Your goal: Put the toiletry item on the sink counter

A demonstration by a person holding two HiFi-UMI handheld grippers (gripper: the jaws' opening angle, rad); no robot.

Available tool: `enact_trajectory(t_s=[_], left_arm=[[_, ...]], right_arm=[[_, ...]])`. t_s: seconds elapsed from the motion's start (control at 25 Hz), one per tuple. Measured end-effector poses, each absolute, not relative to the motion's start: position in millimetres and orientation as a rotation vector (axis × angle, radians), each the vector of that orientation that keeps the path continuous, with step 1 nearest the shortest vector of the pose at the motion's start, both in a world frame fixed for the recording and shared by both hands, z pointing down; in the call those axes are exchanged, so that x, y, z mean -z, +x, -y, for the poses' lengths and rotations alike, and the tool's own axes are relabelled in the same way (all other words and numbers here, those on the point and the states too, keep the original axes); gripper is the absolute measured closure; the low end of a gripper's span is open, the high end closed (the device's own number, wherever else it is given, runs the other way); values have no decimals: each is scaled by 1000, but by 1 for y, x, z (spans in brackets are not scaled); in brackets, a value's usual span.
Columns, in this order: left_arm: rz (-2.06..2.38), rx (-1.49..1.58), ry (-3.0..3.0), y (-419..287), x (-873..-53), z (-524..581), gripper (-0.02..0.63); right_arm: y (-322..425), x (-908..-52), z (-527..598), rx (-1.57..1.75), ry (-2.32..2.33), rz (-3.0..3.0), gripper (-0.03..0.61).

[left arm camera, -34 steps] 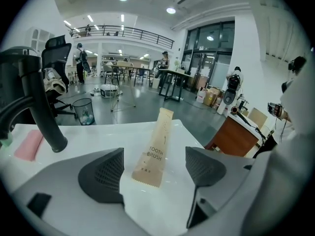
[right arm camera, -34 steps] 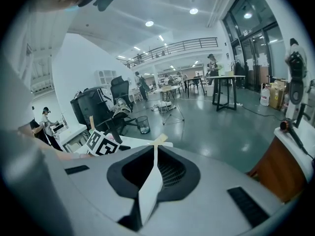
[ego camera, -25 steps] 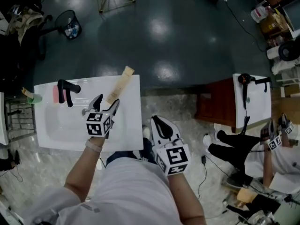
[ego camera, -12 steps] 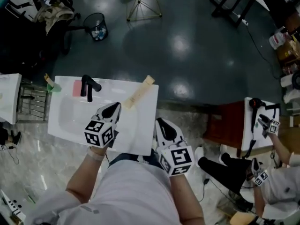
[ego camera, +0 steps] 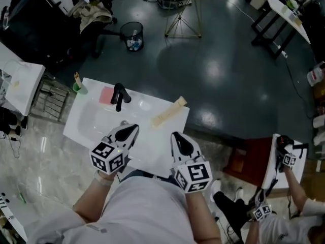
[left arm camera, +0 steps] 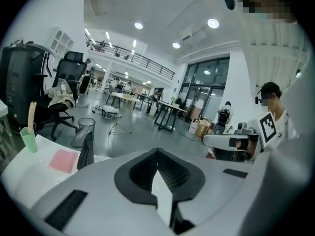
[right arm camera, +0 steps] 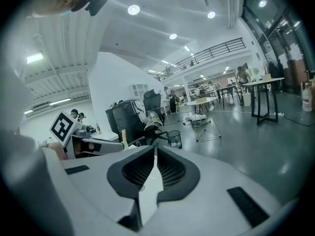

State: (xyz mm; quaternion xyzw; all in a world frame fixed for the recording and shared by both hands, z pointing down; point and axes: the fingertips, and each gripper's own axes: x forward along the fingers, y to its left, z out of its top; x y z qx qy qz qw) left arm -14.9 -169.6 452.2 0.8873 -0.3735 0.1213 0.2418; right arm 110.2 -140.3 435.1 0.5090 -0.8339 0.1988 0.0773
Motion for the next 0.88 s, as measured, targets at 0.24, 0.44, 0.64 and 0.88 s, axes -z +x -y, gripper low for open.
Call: enact_trajectory(t_s=[0.24, 0.44, 0.64, 0.88], left_arm=[[1103, -248, 2412, -38, -427, 155, 597], [1181, -259, 2409, -56, -418, 142, 597], [1231, -219, 2373, -74, -417, 133, 597], [1279, -176, 2346, -92, -412, 125, 597]], right_arm=[[81, -423, 143, -561, 1405, 2584, 548], [57, -417, 145, -532, 1320, 2637, 548], [36, -410, 145, -508, 1252, 2668, 548], [15, -402, 137, -475, 1162, 2730, 548]])
